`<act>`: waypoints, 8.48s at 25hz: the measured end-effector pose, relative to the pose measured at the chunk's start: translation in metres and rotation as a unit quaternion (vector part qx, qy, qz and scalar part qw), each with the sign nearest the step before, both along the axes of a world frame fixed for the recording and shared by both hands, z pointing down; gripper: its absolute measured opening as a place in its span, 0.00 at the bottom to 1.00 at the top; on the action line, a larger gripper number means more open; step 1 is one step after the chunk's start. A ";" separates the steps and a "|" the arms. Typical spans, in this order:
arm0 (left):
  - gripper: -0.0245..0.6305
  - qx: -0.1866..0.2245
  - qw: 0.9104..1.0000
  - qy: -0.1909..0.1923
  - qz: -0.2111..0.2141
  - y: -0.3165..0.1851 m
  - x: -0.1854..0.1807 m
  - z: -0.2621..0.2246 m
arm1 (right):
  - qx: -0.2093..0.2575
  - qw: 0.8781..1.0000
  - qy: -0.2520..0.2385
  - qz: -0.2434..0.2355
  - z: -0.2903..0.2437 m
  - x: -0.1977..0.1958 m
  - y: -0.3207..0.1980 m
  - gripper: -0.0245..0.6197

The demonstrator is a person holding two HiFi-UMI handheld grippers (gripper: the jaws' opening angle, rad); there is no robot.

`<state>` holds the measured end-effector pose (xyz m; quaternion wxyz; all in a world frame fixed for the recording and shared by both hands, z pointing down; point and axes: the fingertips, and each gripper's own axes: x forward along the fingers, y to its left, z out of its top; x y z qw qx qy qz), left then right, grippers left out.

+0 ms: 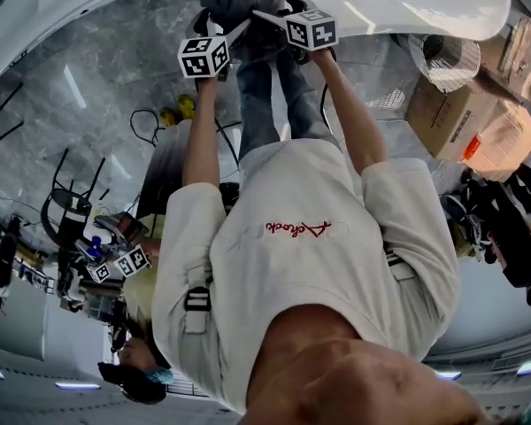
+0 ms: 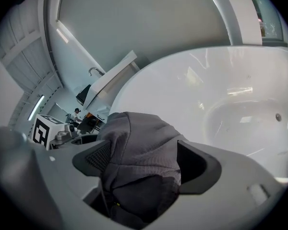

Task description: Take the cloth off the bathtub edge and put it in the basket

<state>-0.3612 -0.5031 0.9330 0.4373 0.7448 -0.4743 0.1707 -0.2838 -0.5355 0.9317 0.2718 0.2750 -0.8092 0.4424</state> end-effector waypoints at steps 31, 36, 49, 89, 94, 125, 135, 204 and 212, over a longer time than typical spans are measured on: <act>0.15 0.052 0.998 0.019 0.005 0.009 0.025 -0.071 | 0.069 0.988 -0.116 -0.075 -0.082 -0.043 0.020 0.16; 0.15 0.095 0.995 0.020 0.003 -0.004 0.028 -0.115 | 0.106 0.982 -0.145 -0.050 -0.127 -0.038 0.008 0.16; 0.15 0.226 0.974 0.005 0.029 -0.037 0.053 -0.260 | 0.239 0.954 -0.180 -0.010 -0.277 -0.009 -0.020 0.16; 0.15 0.443 0.890 0.023 0.106 -0.100 0.100 -0.527 | 0.467 0.863 -0.188 0.046 -0.548 0.042 -0.070 0.16; 0.15 0.438 0.884 0.050 0.153 -0.104 0.145 -0.525 | 0.473 0.861 -0.161 0.093 -0.547 0.086 -0.073 0.16; 0.15 0.398 0.764 0.237 0.449 0.041 0.455 -0.534 | 0.515 0.760 0.018 0.395 -0.557 0.392 0.086 0.16; 0.15 0.387 0.712 0.278 0.516 0.125 0.567 -0.551 | 0.530 0.707 0.058 0.465 -0.574 0.500 0.173 0.16; 0.16 0.324 0.628 0.342 0.619 0.161 0.757 -0.543 | 0.509 0.613 0.132 0.589 -0.567 0.685 0.214 0.16; 0.16 0.331 0.631 0.340 0.614 0.147 0.795 -0.543 | 0.515 0.615 0.127 0.583 -0.567 0.723 0.199 0.16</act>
